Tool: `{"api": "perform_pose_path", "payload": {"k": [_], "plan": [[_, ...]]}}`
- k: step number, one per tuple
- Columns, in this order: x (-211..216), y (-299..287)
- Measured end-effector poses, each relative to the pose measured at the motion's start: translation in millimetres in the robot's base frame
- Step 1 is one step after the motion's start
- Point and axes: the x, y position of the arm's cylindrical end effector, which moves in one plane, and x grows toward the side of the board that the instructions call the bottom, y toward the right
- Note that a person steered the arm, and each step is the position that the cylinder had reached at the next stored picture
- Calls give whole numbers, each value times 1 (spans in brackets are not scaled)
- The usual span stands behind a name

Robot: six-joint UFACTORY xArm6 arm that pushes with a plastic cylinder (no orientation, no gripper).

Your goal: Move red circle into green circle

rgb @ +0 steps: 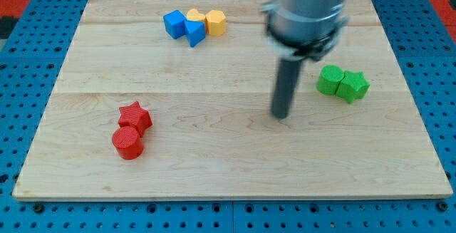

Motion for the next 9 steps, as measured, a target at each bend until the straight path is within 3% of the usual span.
{"api": "perform_pose_path", "payload": {"k": [1,2,3,5,6,8,9], "plan": [[77,-101],[82,-244],[45,-252],[29,-108],[-6,-27],[-38,-81],[-75,-42]]}}
